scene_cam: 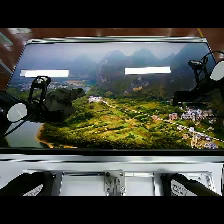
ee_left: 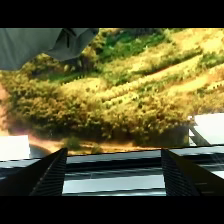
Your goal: Fold the shirts.
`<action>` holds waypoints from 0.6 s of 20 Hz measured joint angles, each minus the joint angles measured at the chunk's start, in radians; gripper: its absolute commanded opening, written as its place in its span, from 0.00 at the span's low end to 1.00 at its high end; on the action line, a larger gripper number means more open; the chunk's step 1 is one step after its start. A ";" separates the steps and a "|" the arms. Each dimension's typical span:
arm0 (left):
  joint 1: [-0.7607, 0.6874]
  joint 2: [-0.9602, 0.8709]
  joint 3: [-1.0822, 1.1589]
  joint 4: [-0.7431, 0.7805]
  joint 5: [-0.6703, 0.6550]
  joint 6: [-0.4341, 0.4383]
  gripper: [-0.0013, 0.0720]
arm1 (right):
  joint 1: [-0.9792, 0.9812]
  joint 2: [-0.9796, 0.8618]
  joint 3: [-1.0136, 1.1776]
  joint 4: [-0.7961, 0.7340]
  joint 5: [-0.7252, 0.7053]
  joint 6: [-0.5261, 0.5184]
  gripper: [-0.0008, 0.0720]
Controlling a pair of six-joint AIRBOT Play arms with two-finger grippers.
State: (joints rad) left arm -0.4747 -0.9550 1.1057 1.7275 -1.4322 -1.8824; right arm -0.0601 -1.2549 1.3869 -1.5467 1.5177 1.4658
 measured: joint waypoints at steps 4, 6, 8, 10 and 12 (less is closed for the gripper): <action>0.000 0.000 0.000 0.000 0.014 0.000 0.97 | 0.000 0.000 0.000 0.002 -0.002 0.000 0.97; 0.000 0.000 0.000 0.000 0.077 0.000 0.98 | 0.000 0.000 0.000 0.002 -0.002 0.000 0.97; 0.000 -0.004 0.000 -0.009 0.147 0.000 0.97 | 0.000 0.000 0.000 0.002 0.001 0.000 0.97; 0.010 -0.018 0.000 -0.009 0.226 -0.009 0.98 | 0.000 0.000 0.000 0.003 0.011 0.006 0.97; 0.062 -0.061 0.011 0.009 0.294 -0.037 0.98 | 0.000 0.000 0.000 0.003 0.010 0.022 0.97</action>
State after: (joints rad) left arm -0.4129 -1.0164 1.1172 1.7367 -1.1381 -1.9190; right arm -0.0605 -1.2549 1.3869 -1.5436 1.5276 1.4876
